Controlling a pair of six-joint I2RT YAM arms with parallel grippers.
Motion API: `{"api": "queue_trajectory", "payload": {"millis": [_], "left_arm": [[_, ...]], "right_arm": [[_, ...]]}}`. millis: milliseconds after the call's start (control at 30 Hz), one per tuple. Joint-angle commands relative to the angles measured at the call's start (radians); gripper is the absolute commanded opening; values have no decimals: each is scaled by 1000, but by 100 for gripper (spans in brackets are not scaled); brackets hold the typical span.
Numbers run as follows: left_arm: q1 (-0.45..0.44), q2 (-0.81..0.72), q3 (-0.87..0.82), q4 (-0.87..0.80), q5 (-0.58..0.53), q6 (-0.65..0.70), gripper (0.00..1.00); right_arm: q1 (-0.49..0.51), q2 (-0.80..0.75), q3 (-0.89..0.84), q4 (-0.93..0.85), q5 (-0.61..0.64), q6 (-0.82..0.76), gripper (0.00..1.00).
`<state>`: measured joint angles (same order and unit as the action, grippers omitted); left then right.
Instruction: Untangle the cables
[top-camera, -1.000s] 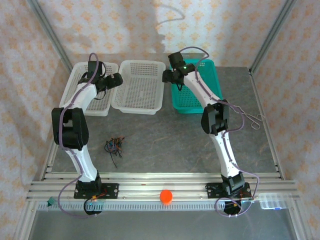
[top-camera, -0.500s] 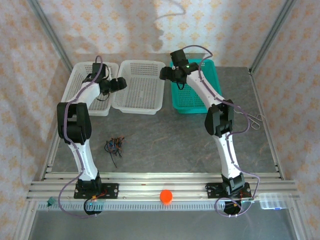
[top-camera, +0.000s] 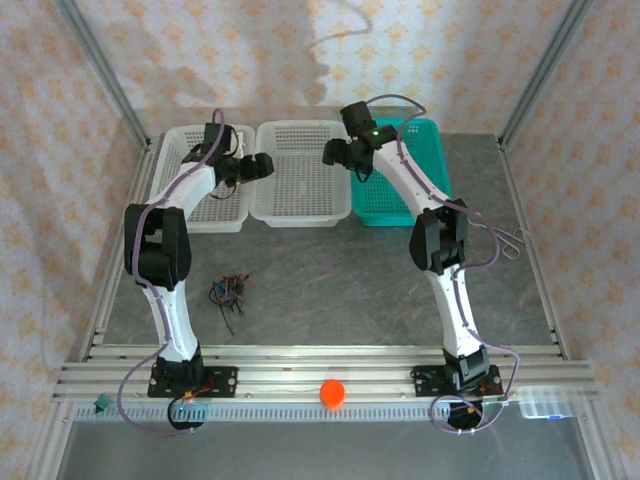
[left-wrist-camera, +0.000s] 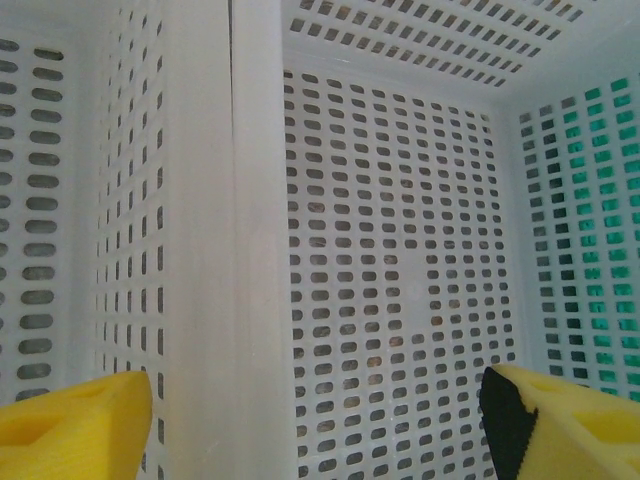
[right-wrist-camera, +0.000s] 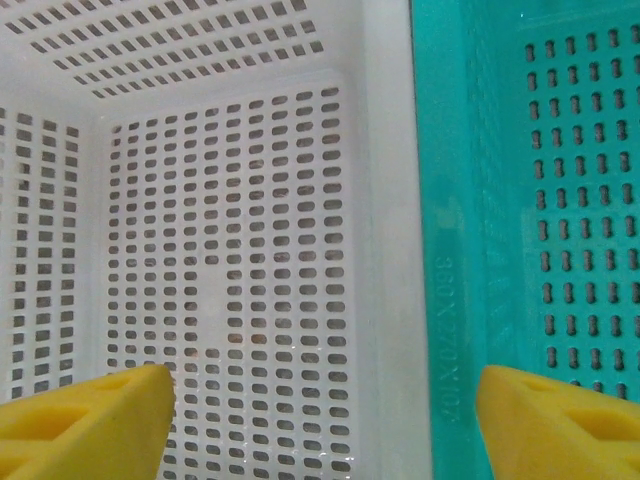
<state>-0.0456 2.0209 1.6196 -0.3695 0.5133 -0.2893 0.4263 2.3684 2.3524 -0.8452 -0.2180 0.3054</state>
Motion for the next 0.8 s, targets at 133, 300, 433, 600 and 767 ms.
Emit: {"api": "queue_trajectory", "payload": {"millis": [133, 300, 433, 600, 767], "left_arm": [[-56, 50, 51, 31, 44, -13, 84], [-61, 52, 99, 1, -1, -4, 88], [-75, 11, 150, -60, -103, 18, 99], [-92, -168, 92, -72, -255, 13, 99], [-126, -421, -117, -46, -356, 6, 99]], "right_arm": [[-3, -72, -73, -20, 127, -12, 80], [-8, -148, -142, -6, 154, -19, 95], [-8, -269, -276, 82, 196, -6, 100], [-4, -493, -584, 346, 151, -40, 100], [63, -678, -817, 516, 29, -96, 100]]}}
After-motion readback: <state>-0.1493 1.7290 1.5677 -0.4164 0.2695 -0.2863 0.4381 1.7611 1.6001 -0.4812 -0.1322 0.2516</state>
